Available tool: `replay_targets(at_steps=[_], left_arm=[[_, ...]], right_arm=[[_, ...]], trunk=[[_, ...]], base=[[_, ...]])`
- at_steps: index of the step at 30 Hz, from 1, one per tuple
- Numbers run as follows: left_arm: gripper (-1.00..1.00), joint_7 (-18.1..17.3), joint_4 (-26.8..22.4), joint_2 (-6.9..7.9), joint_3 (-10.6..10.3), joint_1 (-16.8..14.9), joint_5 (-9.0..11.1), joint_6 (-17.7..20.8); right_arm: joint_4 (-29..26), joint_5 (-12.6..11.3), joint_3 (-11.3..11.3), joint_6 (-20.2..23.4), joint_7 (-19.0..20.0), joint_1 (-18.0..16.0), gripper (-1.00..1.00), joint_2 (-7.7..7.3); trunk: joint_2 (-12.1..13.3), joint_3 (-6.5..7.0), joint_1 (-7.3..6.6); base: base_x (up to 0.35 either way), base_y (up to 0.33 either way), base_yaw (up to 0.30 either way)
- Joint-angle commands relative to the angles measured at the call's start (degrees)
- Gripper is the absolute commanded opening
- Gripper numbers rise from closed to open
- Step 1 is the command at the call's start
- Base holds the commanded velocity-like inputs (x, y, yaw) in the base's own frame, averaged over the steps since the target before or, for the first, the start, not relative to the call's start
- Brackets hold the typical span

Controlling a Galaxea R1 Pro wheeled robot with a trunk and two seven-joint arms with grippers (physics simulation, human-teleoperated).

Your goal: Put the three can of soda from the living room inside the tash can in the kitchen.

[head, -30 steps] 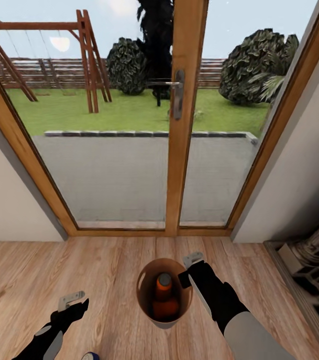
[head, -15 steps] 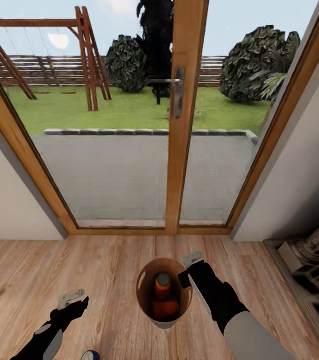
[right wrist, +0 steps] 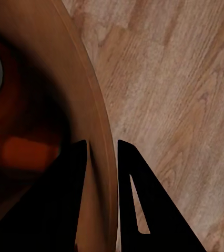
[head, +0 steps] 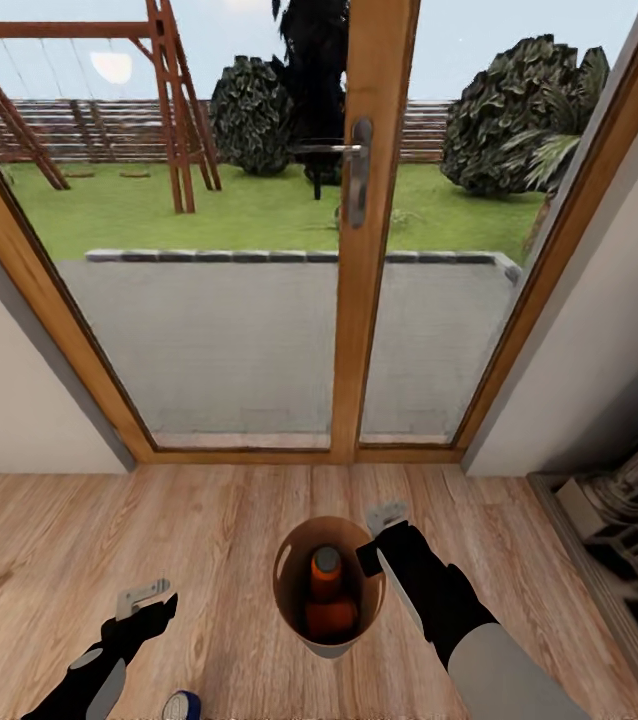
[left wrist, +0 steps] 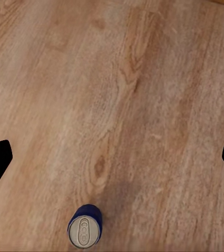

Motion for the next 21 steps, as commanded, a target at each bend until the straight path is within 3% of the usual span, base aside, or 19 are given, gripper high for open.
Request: replay_targets(at_steps=[1,21], left_arm=[[1.00,0.00,0.00,0.00,0.01,0.00,0.01,0.00],[1.00,0.00,-0.01,0.00,-0.03,0.00,-0.06,0.00]], right_arm=[[-0.01,-0.74,0.02,-0.03,0.00,-0.02,-1.00,0.01],[0.02,-0.74,0.02,-0.03,0.00,-0.02,-1.00,0.01]], trunk=[[0.00,-0.09,0.00],[0.00,-1.92,0.00]], base=[[0.000,0.000,0.000],[0.000,0.000,0.000]])
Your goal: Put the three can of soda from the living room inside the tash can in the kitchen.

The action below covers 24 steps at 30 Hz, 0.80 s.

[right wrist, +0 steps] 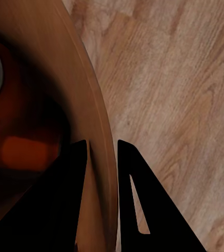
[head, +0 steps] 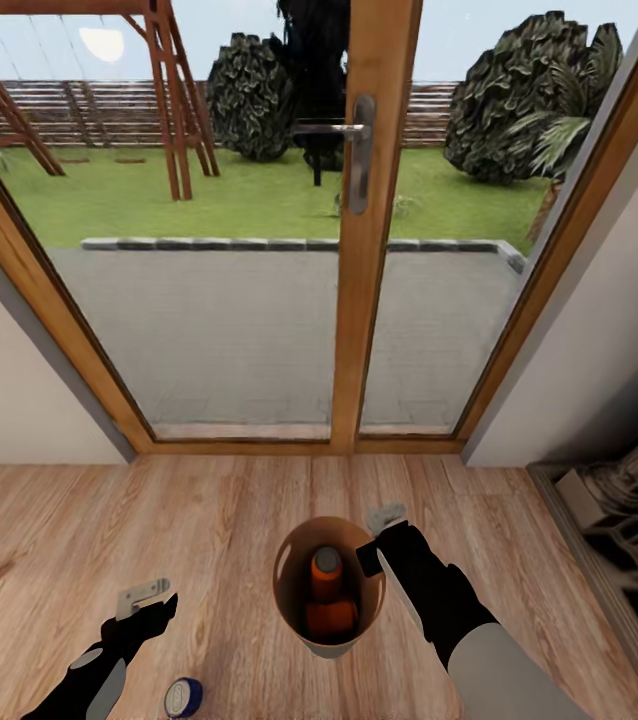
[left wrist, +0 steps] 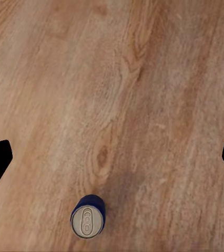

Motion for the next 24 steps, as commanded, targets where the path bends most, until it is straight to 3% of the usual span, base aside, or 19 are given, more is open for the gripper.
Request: replay_targets(at_steps=[1,24], left_arm=[[1.00,0.00,0.00,0.00,-0.01,0.00,0.00,0.00],[1.00,0.00,0.09,0.00,-0.01,0.00,0.04,0.00]], right_arm=[[-0.02,-0.74,0.02,-0.03,0.00,-0.02,-1.00,0.01],[-0.12,-0.74,0.03,0.02,0.02,-0.02,-1.00,0.01]], trunk=[[-0.40,-0.27,0.22],[-9.63,-6.50,5.27]], base=[[0.000,0.000,0.000],[0.000,0.000,0.000]])
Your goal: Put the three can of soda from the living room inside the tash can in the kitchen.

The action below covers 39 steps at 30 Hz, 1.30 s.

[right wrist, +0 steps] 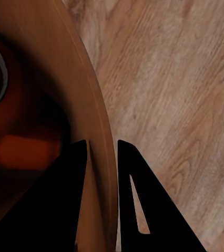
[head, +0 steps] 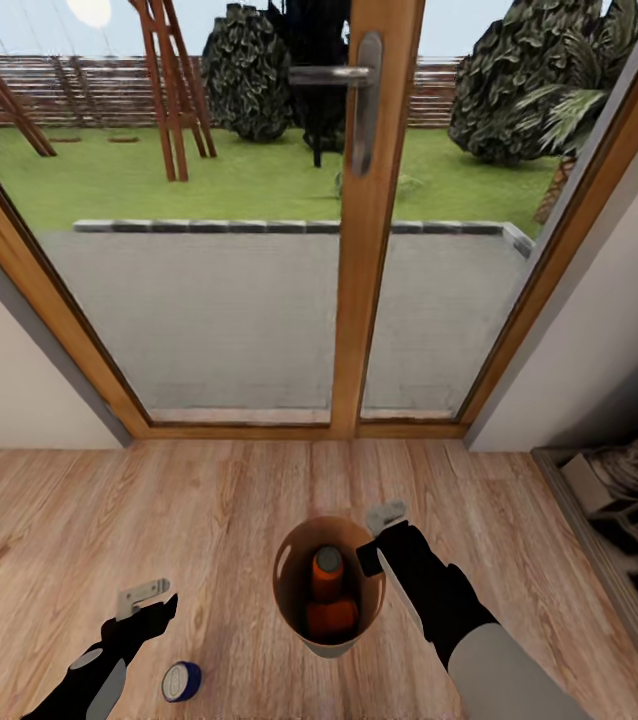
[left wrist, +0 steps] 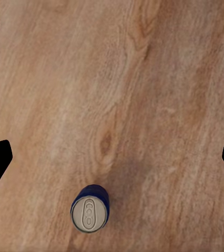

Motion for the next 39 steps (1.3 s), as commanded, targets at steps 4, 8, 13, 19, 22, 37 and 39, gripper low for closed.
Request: replay_targets(at_steps=[4,8,13,19,22,37,39], left_arm=[[1.00,0.00,0.00,0.00,0.00,0.00,-0.03,0.00],[1.00,0.00,0.00,0.00,0.00,0.00,-0.03,0.00],[1.00,0.00,0.00,0.00,0.00,0.00,-0.01,0.00],[1.00,0.00,0.00,0.00,0.00,0.02,-0.01,0.00],[1.00,0.00,0.00,0.00,-0.02,0.01,-0.02,0.00],[1.00,0.00,0.00,0.00,-0.07,0.00,0.03,0.00],[1.00,0.00,0.00,0.00,-0.08,0.01,0.02,0.00]], right_arm=[[-6.23,-0.88,-0.11,5.71,0.14,-0.04,-1.00,-0.01],[-12.15,-0.85,-0.20,8.38,0.16,-0.09,-1.00,-0.05],[-16.32,-0.81,-0.32,9.53,0.15,-0.11,-1.00,-0.07],[-17.18,-1.10,-0.34,9.74,0.15,-0.11,-1.00,-0.07],[-17.25,-1.13,-0.34,9.75,0.16,-0.11,-1.00,-0.08],[-17.28,-1.20,-0.35,9.76,0.17,-0.11,-1.00,-0.08],[-17.28,-1.23,-0.35,9.76,0.15,-0.11,-1.00,-0.08]], trunk=[[-1.62,-1.09,0.88],[-3.23,-2.17,1.76],[-5.23,-3.53,2.85],[-7.64,-5.15,4.17],[-8.84,-5.97,4.83],[-14.86,-10.03,8.13],[-15.66,-10.57,8.56]], base=[[0.000,0.000,0.000],[0.000,0.000,0.000],[0.000,0.000,0.000],[0.000,0.000,0.000],[0.000,0.000,0.000],[0.000,0.000,0.000],[0.000,0.000,0.000]])
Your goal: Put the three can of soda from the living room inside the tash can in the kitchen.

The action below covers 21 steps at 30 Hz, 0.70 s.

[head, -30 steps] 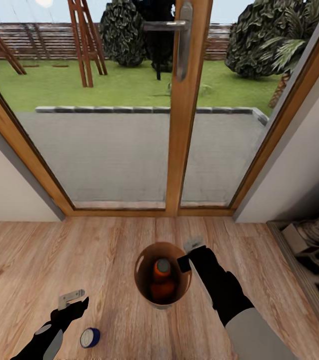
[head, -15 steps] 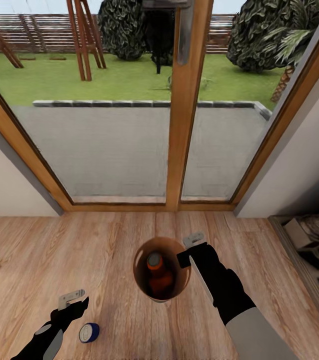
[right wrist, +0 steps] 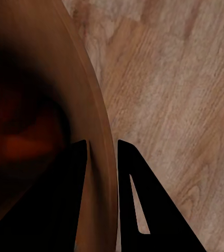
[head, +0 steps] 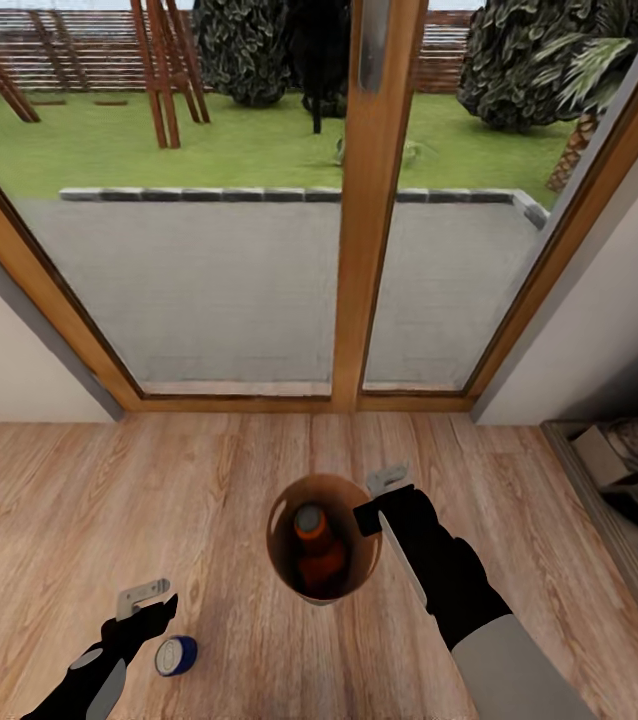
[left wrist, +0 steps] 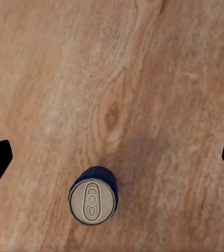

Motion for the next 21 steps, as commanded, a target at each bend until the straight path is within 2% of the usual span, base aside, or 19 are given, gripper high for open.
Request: replay_targets(at_steps=[1,21], left_arm=[[1.00,0.00,0.00,0.00,0.00,-0.01,0.01,0.00],[1.00,0.00,0.00,0.00,0.00,-0.01,-0.04,0.00]], right_arm=[[-0.03,-1.09,0.03,-0.04,0.04,-0.02,-1.00,0.02],[-0.04,-1.10,0.03,-0.04,0.05,-0.02,-1.00,0.02]], trunk=[[-0.42,-0.27,0.22],[-8.44,-5.69,4.61]], base=[[0.000,0.000,0.000],[0.000,0.000,0.000]])
